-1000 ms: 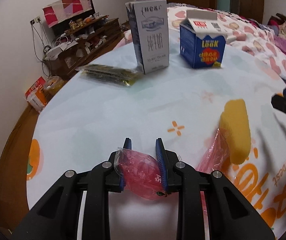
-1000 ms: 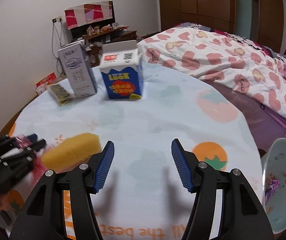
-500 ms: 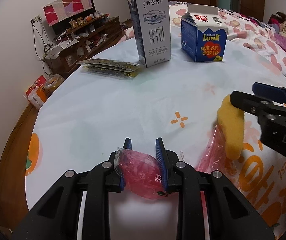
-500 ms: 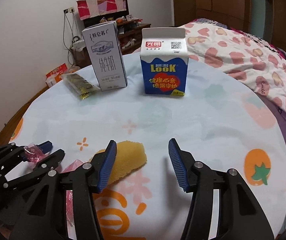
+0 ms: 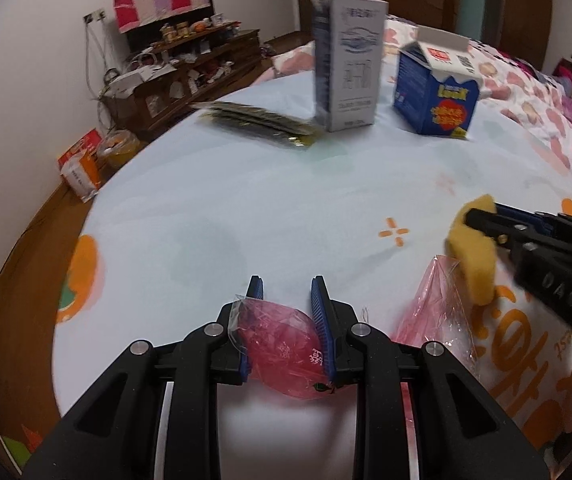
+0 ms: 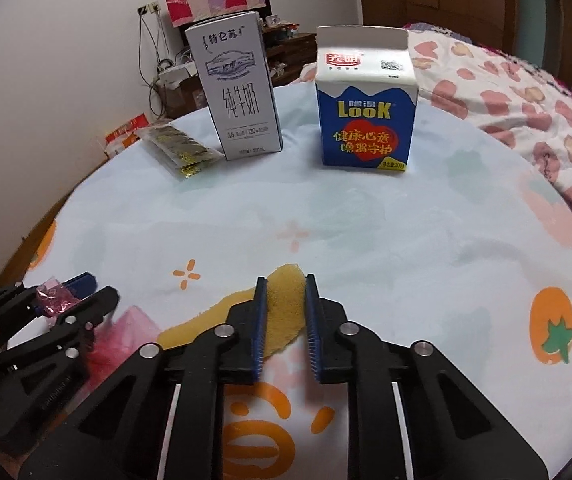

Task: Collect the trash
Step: 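Grasp the yellow sponge with the right gripper and lift it, then carry the yellow sponge over the wastebasket while the left gripper carries the pink bow there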

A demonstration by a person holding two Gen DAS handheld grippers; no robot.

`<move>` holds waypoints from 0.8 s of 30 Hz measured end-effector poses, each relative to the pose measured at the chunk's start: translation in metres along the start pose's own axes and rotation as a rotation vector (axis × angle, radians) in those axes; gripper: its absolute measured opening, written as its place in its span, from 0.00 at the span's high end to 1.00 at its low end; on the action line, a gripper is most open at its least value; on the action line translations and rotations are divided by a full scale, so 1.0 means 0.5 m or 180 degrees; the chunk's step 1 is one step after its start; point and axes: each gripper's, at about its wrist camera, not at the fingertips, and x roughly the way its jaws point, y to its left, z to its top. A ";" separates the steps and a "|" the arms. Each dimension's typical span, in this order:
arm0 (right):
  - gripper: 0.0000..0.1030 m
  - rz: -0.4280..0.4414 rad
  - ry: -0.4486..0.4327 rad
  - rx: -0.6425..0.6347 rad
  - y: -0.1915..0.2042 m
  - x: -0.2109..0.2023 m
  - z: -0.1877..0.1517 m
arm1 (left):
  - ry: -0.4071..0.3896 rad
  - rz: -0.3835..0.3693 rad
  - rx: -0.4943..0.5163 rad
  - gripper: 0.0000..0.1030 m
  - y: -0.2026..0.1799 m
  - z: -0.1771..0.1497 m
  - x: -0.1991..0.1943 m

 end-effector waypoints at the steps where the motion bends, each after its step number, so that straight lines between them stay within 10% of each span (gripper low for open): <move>1: 0.85 0.0027 -0.0006 0.0037 -0.004 -0.004 -0.001 | 0.0002 0.0009 -0.0023 0.75 0.005 -0.004 -0.003; 11: 0.86 -0.0070 -0.0412 0.0203 -0.075 -0.145 -0.039 | -0.0111 -0.0046 -0.0173 0.75 0.003 -0.019 -0.075; 24: 0.86 -0.0558 -0.0802 0.0189 -0.167 -0.322 -0.127 | -0.0237 -0.0286 0.0161 0.75 -0.184 -0.029 -0.172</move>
